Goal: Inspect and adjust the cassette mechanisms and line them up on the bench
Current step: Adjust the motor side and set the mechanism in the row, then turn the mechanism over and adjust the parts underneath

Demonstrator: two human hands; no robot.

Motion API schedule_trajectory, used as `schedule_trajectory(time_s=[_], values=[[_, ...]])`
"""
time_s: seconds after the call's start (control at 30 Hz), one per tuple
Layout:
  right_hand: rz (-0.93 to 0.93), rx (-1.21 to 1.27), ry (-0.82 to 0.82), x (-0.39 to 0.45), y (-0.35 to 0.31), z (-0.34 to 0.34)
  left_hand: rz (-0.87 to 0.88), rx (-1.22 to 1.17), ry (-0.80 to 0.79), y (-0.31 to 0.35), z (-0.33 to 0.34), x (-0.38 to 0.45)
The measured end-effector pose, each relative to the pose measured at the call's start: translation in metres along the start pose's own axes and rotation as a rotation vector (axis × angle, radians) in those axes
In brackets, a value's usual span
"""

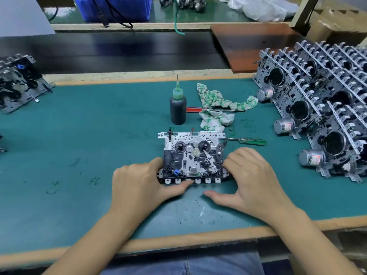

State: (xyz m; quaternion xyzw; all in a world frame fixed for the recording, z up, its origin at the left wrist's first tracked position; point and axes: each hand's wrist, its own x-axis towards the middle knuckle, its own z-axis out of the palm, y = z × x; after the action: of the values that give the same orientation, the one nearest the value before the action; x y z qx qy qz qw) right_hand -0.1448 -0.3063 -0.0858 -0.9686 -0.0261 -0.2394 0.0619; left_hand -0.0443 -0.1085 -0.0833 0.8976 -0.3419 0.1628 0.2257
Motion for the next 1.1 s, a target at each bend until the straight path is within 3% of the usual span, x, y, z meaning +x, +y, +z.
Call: schedule_trajectory(time_s=[0.17, 0.3, 0.43, 0.77, 0.9, 1.1], values=[[0.041, -0.057, 0.027, 0.000, -0.003, 0.004, 0.077, -0.063, -0.056, -0.006, -0.001, 0.000], [0.036, 0.020, -0.010, 0.001, 0.001, 0.002, 0.020, -0.042, 0.002, -0.002, 0.000, -0.002], [-0.002, 0.058, 0.003, 0.001, 0.002, 0.004, 0.005, -0.062, -0.037, -0.005, 0.001, 0.001], [0.086, -0.036, 0.060, -0.003, 0.000, 0.006, 0.263, -0.137, -0.115, -0.010, -0.004, -0.005], [0.058, 0.007, 0.058, -0.004, 0.004, 0.005, 0.119, -0.062, -0.085, -0.002, -0.004, -0.006], [-0.006, -0.003, 0.072, -0.006, 0.005, 0.006, 0.052, -0.022, -0.041, -0.001, -0.002, -0.006]])
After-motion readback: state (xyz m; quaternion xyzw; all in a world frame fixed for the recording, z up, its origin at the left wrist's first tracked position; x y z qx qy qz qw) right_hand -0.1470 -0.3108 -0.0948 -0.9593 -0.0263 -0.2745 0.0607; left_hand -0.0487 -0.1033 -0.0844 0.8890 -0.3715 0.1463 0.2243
